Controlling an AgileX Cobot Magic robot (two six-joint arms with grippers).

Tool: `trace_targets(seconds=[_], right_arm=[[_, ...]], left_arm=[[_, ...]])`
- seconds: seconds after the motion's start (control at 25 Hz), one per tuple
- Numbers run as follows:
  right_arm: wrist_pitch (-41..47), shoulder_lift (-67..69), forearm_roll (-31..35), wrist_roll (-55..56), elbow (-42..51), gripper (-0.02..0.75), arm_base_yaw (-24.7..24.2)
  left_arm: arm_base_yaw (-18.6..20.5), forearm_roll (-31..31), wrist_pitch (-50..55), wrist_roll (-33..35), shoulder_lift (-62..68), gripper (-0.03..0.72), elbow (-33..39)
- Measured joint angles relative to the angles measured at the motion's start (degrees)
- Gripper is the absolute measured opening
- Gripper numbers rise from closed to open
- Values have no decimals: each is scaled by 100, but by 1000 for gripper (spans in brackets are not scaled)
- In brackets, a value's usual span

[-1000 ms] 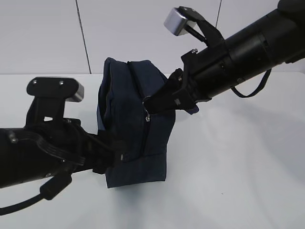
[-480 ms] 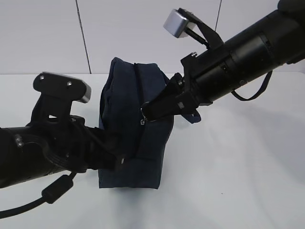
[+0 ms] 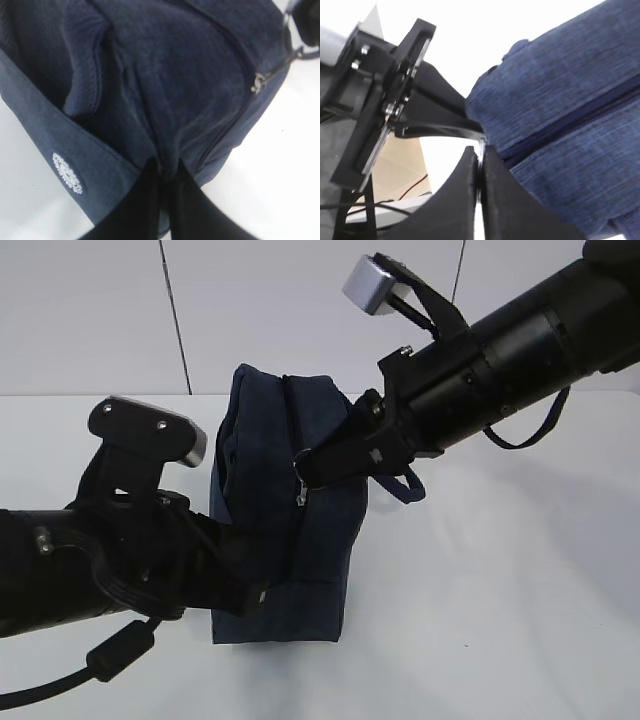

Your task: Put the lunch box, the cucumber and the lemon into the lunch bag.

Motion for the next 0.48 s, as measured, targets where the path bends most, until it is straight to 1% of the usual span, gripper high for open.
trace_targets(seconds=[0.48], right_arm=[[-685, 63, 169, 0, -202, 8, 0]], left_arm=[[0, -85, 415, 0, 0, -3, 0]])
